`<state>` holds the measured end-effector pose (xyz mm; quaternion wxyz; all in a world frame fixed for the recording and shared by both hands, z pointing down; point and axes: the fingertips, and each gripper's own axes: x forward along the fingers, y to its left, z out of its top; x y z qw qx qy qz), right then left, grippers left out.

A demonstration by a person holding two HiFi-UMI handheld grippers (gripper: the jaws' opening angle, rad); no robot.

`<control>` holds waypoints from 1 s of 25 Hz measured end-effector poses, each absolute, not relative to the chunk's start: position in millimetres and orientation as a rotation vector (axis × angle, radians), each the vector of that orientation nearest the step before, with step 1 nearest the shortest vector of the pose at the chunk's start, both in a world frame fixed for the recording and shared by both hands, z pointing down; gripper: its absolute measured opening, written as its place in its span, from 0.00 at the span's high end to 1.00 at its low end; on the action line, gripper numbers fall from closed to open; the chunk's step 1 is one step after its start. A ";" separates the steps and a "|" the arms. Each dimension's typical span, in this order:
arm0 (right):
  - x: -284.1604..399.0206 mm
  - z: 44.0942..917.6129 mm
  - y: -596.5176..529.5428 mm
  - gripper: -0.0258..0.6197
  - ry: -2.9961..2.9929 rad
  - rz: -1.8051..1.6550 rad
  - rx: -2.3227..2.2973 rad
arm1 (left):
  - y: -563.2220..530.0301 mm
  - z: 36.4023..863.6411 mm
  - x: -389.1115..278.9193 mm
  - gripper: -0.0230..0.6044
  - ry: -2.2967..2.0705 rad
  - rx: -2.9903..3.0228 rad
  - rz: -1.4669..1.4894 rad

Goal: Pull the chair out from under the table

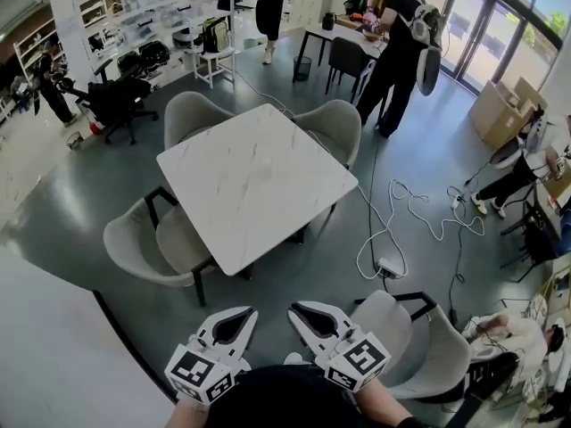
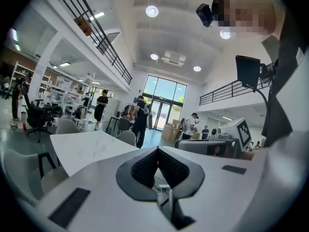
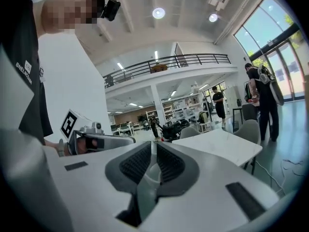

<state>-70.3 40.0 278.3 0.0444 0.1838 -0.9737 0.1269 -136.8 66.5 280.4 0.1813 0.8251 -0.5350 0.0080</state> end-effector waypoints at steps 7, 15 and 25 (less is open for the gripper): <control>-103.8 261.5 55.6 0.89 -3.021 0.303 0.484 | 77.9 264.8 -160.8 0.96 -1.570 2.331 -0.052; -107.6 263.3 59.0 0.89 -3.025 0.406 0.485 | 88.4 266.5 -167.5 0.96 -1.595 2.308 -0.056; -108.2 278.7 73.7 0.92 -2.986 0.342 0.458 | 99.4 278.4 -162.8 0.96 -1.603 2.275 -0.038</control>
